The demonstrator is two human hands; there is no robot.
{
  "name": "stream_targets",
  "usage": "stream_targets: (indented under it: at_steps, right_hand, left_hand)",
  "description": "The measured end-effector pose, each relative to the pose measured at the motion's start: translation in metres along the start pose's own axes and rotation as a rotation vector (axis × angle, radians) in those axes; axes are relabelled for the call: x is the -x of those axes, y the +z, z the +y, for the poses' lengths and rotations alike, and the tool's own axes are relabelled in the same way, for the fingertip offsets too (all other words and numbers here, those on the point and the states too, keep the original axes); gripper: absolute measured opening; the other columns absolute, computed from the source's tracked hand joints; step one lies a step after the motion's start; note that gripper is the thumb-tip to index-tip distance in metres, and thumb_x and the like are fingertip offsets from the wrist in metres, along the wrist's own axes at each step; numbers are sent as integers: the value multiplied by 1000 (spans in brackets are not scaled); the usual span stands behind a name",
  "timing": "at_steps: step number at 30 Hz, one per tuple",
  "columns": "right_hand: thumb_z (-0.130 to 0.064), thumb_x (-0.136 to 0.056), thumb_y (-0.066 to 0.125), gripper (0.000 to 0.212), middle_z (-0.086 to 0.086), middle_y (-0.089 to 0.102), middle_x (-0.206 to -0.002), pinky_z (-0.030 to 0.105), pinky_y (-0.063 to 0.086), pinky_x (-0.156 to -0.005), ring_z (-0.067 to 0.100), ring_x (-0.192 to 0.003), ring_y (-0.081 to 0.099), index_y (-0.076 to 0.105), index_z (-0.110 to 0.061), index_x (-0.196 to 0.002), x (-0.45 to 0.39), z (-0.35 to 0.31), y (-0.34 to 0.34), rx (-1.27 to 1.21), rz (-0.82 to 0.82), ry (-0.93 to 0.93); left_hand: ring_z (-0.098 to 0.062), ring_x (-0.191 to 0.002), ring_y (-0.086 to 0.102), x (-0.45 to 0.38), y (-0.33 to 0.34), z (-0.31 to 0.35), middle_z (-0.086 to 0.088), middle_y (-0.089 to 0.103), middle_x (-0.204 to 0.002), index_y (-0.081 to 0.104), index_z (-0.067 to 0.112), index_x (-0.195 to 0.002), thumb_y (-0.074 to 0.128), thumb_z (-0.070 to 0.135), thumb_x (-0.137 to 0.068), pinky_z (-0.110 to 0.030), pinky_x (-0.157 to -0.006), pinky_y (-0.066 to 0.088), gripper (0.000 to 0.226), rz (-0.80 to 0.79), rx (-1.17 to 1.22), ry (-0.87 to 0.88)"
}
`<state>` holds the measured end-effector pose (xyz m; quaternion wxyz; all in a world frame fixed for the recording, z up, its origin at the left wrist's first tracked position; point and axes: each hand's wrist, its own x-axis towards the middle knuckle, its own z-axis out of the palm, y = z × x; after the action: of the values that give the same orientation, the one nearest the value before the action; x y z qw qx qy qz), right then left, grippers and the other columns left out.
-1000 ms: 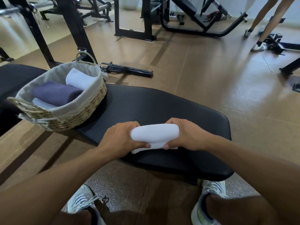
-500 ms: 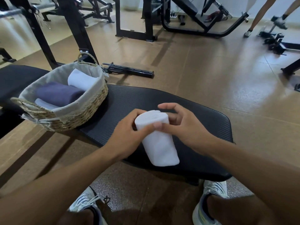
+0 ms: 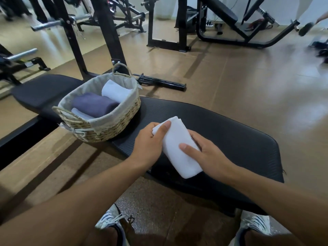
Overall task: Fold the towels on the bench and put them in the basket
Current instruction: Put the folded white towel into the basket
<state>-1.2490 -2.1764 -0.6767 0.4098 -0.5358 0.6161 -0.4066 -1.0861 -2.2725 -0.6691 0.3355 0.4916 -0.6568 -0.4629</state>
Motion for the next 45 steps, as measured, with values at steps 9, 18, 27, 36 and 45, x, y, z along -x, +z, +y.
stream_targets:
  at_steps: [9,18,27,36,45]
  right_hand:
    - [-30,-93,71,31,-35,71,-100,15,55,-68,-6,-93,69,60,-51,-113,-34,-35,40,-121,114,-152]
    - [-42,-92,71,34,-18,75,-106,19,56,-72,-2,-92,70,69,-35,-125,-109,-74,57,8,220,-184]
    - [-46,-91,65,33,-7,71,-102,38,55,-88,16,-96,66,70,-31,-119,-259,-137,95,282,251,-280]
    - [-38,-109,38,48,18,59,-138,33,41,-96,33,-125,55,55,-3,-137,-310,-122,126,864,-75,-77]
    - [-33,-109,31,41,7,50,-148,45,35,-107,32,-132,47,50,-19,-143,-303,-118,125,1060,139,-418]
  left_hand:
    - [-2,-67,59,-20,-47,1,7,69,-77,68,15,-86,56,60,-93,-24,-63,47,47,222,44,39]
    - [-19,-145,37,-64,-110,-12,-4,49,-152,50,15,-145,27,47,-98,-51,-125,10,61,483,-745,248]
    - [-35,-149,28,-66,-116,-26,-14,20,-166,13,12,-160,37,63,-93,-65,-115,-16,88,191,-1451,5]
    - [-39,-152,18,-62,-113,-25,-20,27,-161,14,5,-157,49,60,-90,-64,-115,-18,93,163,-1431,-42]
    - [-41,-154,10,-61,-113,-25,-23,15,-165,6,5,-159,46,57,-93,-64,-115,-19,93,164,-1421,-42]
